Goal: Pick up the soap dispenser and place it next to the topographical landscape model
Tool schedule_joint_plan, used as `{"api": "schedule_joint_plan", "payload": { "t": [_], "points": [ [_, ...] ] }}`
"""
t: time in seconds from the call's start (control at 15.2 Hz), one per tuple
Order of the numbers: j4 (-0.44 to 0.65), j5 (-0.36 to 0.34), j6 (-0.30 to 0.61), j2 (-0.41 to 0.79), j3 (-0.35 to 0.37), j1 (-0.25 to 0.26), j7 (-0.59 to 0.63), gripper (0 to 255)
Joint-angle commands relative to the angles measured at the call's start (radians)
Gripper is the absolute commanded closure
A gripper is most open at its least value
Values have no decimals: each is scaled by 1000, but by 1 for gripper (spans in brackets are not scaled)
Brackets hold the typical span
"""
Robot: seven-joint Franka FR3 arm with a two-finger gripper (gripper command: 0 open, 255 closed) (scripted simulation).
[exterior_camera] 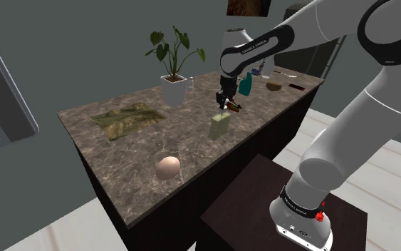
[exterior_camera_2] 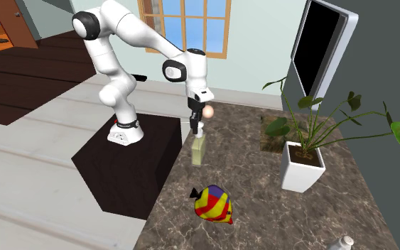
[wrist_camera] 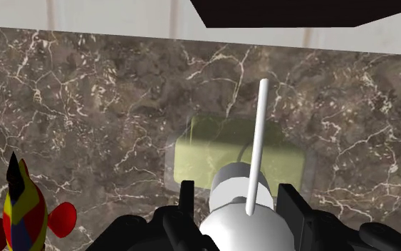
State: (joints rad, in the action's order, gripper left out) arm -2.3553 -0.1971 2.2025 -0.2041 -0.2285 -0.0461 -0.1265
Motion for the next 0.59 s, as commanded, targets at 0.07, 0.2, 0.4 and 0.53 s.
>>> {"api": "schedule_joint_plan", "payload": {
  "t": [0.07, 0.2, 0.4, 0.53],
  "points": [
    [0, 0, 0, 0, 0, 0, 0, 255],
    [0, 0, 0, 0, 0, 0, 0, 255],
    [16, 1, -28, -12, 2, 1, -2, 255],
    [33, 2, -56, -23, 4, 1, -5, 255]
  ]
}}
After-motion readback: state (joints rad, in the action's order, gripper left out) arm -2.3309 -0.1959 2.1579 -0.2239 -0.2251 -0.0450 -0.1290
